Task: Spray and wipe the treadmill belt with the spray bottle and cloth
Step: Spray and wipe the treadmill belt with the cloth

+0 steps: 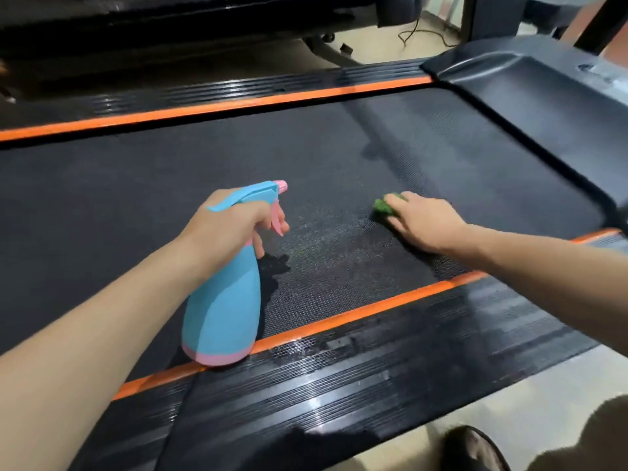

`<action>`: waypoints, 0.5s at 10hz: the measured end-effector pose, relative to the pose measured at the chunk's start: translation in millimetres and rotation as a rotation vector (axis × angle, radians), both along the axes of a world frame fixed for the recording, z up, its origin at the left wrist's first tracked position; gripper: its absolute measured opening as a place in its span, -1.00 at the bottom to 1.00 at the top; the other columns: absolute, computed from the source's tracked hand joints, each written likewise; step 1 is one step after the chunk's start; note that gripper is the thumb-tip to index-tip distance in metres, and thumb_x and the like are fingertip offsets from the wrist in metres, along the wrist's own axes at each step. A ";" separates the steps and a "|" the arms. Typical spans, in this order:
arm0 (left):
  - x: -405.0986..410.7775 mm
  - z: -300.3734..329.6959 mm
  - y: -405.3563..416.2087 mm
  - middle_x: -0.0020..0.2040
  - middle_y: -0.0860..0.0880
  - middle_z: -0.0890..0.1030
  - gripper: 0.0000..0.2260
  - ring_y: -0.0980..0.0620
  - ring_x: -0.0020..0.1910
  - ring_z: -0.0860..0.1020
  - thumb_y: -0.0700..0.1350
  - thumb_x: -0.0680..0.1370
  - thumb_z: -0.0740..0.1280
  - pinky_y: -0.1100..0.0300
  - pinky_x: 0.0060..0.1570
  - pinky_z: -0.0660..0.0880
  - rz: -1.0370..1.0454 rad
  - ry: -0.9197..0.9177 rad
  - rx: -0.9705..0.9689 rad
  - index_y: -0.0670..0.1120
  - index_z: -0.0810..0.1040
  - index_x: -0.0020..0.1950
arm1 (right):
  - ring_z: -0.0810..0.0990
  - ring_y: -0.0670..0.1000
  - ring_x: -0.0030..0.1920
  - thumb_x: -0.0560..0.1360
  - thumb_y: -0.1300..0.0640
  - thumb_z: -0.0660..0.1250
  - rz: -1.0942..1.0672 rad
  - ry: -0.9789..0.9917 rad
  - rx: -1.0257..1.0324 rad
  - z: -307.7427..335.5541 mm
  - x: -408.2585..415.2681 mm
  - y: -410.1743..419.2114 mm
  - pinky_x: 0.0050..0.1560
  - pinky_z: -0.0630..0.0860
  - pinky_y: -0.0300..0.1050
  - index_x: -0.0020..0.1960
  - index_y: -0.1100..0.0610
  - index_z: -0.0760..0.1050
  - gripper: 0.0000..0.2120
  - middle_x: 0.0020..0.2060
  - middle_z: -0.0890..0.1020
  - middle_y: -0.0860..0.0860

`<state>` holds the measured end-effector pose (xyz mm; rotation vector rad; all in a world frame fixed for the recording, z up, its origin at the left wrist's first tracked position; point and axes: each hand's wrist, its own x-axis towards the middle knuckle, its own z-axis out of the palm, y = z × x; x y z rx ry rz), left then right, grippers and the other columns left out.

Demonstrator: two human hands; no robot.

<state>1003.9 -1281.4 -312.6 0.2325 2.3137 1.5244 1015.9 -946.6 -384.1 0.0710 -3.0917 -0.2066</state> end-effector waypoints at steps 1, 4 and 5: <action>9.1 11.8 41.5 0.03 -0.02 0.78 -0.73 0.14 -0.49 0.54 -0.08 0.31 0.25 0.42 -0.43 0.43 -0.002 0.029 0.048 -0.07 0.72 -0.18 | 0.62 0.29 0.01 0.64 -0.08 0.11 -0.212 0.029 -0.069 5.3 1.9 36.4 -0.10 0.52 0.10 0.16 0.02 0.34 -0.79 0.10 0.57 0.19; 4.7 9.7 150.5 0.03 0.01 0.77 -0.77 0.10 -0.46 0.53 -0.19 0.48 0.26 0.39 -0.35 0.47 0.042 0.050 0.017 0.00 0.72 -0.10 | 0.63 0.18 0.00 0.62 -0.13 0.12 0.459 -0.052 -0.180 -5.6 20.7 11.9 -0.22 0.49 0.02 0.24 0.00 0.35 -0.71 0.14 0.52 0.03; 1.6 10.3 176.2 0.01 0.08 0.77 -0.73 0.03 -0.44 0.54 -0.06 0.35 0.25 0.32 -0.33 0.46 -0.042 0.049 -0.088 -0.14 0.70 -0.18 | 0.62 0.20 0.07 0.61 -0.15 0.08 0.239 0.001 -0.146 -3.5 7.4 98.9 -0.10 0.58 0.09 0.26 -0.05 0.34 -0.70 0.14 0.53 0.03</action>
